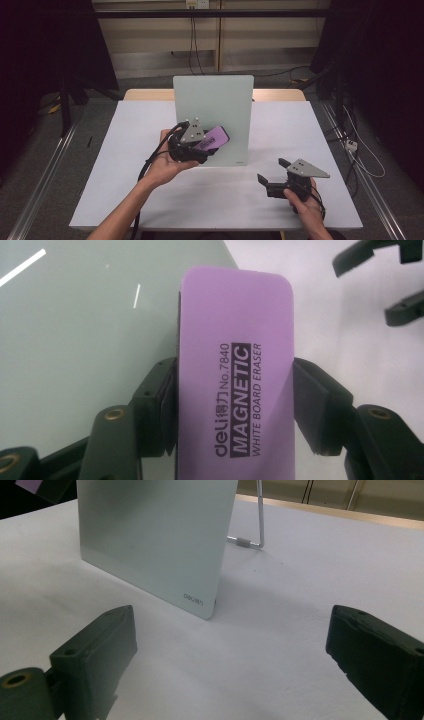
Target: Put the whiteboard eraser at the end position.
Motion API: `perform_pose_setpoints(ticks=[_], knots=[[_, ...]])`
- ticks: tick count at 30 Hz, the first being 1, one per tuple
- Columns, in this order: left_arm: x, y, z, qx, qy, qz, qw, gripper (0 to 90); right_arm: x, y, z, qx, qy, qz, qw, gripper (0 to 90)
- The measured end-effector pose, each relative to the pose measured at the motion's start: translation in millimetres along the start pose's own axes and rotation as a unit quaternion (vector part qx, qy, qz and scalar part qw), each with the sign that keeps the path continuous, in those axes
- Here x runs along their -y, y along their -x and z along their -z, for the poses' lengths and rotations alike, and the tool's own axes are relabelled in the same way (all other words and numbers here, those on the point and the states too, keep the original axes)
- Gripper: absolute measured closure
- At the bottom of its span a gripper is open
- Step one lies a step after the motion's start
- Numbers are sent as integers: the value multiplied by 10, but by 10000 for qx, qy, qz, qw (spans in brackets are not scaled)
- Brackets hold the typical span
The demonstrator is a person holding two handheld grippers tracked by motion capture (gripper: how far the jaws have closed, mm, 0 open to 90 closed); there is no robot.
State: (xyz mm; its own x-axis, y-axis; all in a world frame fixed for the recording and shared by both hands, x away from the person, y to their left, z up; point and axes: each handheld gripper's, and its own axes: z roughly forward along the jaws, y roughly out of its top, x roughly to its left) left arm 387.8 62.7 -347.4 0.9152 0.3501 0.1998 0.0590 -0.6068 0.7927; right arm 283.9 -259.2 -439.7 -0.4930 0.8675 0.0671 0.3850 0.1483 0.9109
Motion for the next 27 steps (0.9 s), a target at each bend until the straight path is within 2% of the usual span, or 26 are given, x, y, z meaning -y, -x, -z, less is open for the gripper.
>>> perform_pose_setpoints(ticks=[8,13,16,20,26,27], knots=[[27,-88,131,109,-18,324,9994,405,-7,-15,-27,-37,0,-4,10000,61],[64,-151,188,156,-74,583,9981,405,-6,-10,-14,-81,15,31,10000,61],[87,-138,188,282,-153,567,9979,405,-1,-10,-3,-73,19,-17,10000,61],[96,-104,161,349,-222,560,9976,405,-3,-7,-10,-110,14,13,9999,61],[136,-56,99,533,-512,446,9963,405,-1,-4,-4,-115,28,-11,9999,61],[147,-50,87,546,-623,428,9956,405,0,0,-4,-117,33,-16,9999,61]])
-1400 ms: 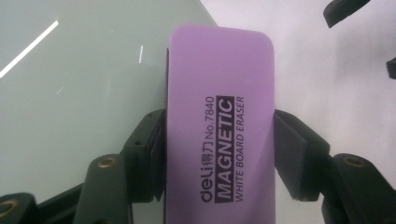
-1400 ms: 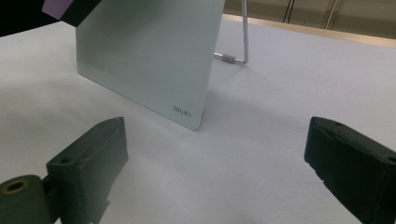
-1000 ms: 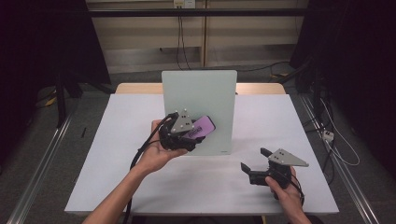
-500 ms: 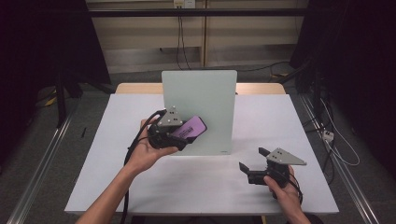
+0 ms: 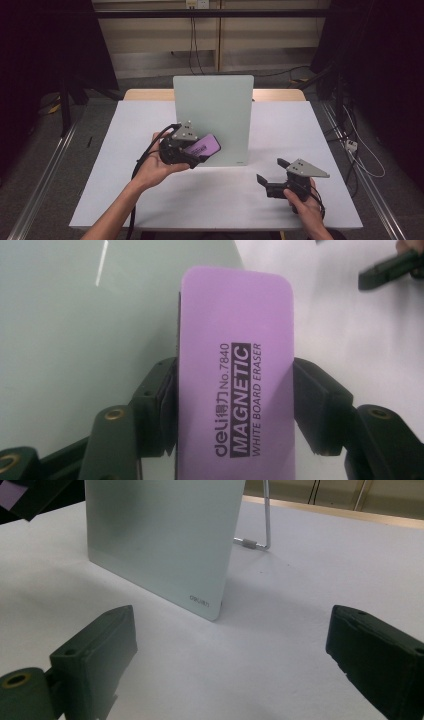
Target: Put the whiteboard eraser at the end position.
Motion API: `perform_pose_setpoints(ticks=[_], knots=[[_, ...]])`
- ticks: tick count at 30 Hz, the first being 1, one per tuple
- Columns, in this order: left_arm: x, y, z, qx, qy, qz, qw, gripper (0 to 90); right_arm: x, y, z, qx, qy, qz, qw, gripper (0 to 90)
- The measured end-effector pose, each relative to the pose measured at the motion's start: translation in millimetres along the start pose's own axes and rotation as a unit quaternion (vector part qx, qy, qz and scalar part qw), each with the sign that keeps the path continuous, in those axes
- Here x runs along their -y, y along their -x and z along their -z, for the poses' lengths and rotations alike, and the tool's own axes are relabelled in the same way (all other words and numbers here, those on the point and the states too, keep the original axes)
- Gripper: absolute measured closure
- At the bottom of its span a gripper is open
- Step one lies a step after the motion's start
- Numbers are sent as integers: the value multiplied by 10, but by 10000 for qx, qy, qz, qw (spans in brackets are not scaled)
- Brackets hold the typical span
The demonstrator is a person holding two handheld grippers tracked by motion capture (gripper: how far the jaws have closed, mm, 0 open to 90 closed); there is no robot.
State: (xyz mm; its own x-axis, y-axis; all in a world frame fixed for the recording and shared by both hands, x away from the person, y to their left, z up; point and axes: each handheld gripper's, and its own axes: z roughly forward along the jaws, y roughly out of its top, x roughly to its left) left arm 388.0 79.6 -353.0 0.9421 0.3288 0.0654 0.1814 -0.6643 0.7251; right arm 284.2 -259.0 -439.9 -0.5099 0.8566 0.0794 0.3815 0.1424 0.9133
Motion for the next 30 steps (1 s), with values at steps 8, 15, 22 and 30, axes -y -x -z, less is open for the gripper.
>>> perform_pose_setpoints(ticks=[8,15,22,30], knots=[[33,96,-150,369,-441,-111,9983,405,3,5,-10,-39,-7,-25,10000,61],[73,205,-307,578,-642,-149,9961,405,3,5,1,-52,-8,8,10000,62],[82,330,-448,804,-879,-245,9926,405,-1,5,-6,-68,-17,50,10000,63],[93,381,-467,815,-896,-233,9924,405,-10,-10,-16,-62,-34,97,9999,63]])
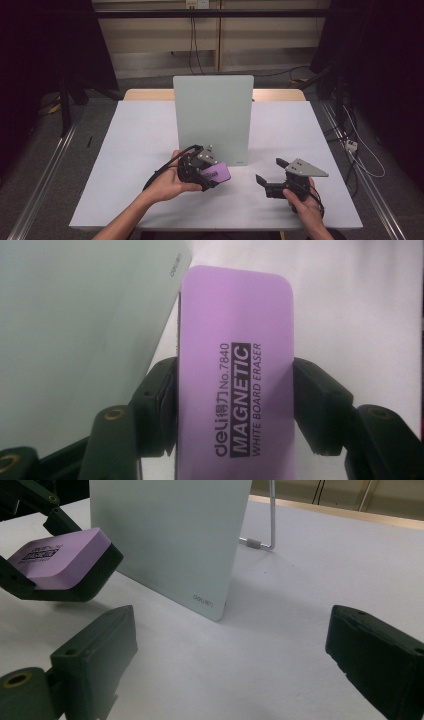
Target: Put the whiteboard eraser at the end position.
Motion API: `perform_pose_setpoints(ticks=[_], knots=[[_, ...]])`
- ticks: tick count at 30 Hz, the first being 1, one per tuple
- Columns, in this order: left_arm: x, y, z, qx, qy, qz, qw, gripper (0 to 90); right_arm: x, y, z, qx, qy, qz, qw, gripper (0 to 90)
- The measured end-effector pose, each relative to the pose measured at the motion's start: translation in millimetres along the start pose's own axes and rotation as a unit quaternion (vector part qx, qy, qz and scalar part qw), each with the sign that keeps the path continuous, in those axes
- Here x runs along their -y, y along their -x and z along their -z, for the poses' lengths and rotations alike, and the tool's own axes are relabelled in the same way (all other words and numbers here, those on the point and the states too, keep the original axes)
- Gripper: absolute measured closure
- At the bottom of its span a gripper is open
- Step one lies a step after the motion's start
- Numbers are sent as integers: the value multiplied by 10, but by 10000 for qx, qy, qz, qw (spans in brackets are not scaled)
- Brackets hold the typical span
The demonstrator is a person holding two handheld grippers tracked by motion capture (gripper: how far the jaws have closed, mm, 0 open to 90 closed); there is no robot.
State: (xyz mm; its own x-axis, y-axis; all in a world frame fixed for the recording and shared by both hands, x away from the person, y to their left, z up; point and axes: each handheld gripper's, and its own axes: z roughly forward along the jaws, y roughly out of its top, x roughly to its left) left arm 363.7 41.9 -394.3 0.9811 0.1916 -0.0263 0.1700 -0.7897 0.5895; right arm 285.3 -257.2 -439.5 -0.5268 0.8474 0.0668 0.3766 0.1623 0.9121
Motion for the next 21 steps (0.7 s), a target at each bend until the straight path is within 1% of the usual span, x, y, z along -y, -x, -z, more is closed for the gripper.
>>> perform_pose_setpoints(ticks=[2,4,5,6,7,8,9,10,11,13,14,15,17,19,20,21], knots=[[2,22,-29,1,-29,12,10000,405,-2,-1,-6,-10,2,-10,10000,63],[-4,34,-60,49,-104,-21,9999,404,-4,-4,-16,-4,-4,-20,10000,63],[-9,33,-73,141,-133,-12,9998,405,-3,-2,-20,-18,-7,-3,10000,63],[-11,35,-89,128,-163,-46,9998,405,-3,-2,-21,-21,-11,-3,10000,63],[-10,44,-109,137,-155,7,9998,405,-3,-4,-20,-20,-6,-15,10000,63],[-9,48,-132,204,-190,10,9996,404,-3,-4,-17,-13,-5,-16,10000,62],[-9,53,-146,186,-222,6,9996,404,-1,-2,-12,-7,-9,-13,10000,63],[-8,46,-163,238,-258,-30,9994,405,-1,0,-10,-3,-8,-17,10000,62],[-9,55,-186,236,-253,33,9994,404,0,3,-9,2,-9,-21,10000,63],[-15,38,-219,202,-367,-15,9991,404,-1,3,-12,9,-9,-18,10000,63],[-15,30,-242,182,-331,43,9993,404,-2,-1,-14,8,-8,-29,10000,62],[-18,26,-255,211,-327,110,9992,404,-2,-3,-18,-2,-7,-24,10000,62],[-17,18,-280,341,-371,111,9987,403,-3,-4,-22,-9,-15,4,10000,62],[-12,22,-302,369,-433,101,9983,403,-3,-4,-21,-16,-17,3,10000,62],[-10,30,-310,367,-423,146,9983,403,-2,-2,-20,-14,-18,2,10000,62],[-13,22,-306,376,-456,111,9982,402,-2,0,-20,-12,-13,-6,10000,63]])
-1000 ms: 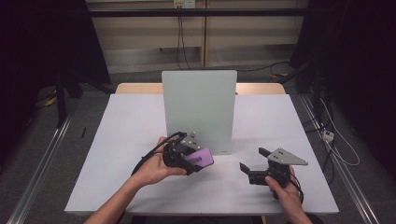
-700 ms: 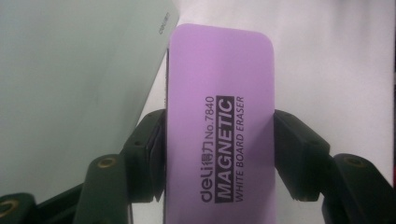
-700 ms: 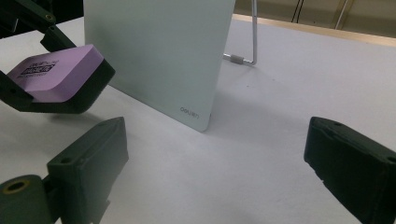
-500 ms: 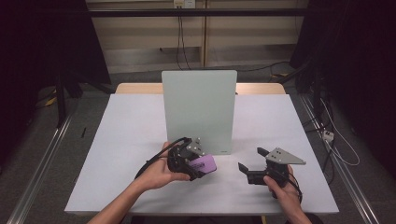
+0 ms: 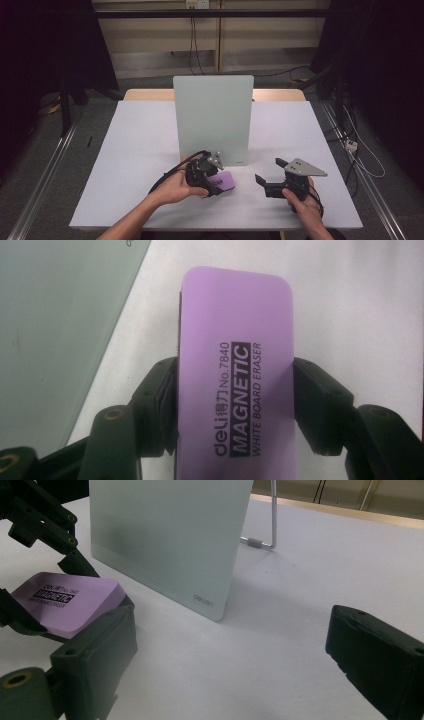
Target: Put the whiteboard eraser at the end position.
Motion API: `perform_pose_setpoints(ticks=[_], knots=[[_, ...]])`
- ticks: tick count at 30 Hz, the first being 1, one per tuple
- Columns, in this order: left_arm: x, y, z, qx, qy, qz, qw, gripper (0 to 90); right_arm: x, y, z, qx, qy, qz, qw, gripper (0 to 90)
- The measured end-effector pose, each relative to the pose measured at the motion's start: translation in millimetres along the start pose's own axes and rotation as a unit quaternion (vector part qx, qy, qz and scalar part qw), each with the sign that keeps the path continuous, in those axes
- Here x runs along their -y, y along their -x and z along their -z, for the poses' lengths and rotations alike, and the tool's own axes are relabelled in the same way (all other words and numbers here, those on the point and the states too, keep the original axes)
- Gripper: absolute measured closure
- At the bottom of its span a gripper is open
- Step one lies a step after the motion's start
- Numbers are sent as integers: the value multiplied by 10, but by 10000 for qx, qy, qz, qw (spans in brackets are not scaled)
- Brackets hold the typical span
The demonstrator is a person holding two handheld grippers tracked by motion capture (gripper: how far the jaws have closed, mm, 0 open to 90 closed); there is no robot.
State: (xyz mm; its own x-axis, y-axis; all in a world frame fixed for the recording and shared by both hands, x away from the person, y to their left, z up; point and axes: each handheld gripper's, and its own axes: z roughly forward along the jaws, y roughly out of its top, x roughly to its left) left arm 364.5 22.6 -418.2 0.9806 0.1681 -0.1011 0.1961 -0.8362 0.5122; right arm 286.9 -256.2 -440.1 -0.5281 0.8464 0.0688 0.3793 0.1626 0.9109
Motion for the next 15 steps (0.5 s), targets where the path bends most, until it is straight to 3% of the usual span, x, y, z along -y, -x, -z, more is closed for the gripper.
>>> perform_pose_setpoints(ticks=[6,7,9,15], knots=[[9,-17,-41,118,30,140,9998,401,1,-1,3,6,-10,7,10000,62],[8,-23,-48,100,-22,73,9999,400,1,-1,2,0,-11,9,10000,63],[10,-5,-76,118,-59,150,9998,399,0,-3,3,-4,-3,12,10000,63],[22,-31,-87,147,-58,135,9998,396,0,-2,4,3,-13,11,10000,64]])
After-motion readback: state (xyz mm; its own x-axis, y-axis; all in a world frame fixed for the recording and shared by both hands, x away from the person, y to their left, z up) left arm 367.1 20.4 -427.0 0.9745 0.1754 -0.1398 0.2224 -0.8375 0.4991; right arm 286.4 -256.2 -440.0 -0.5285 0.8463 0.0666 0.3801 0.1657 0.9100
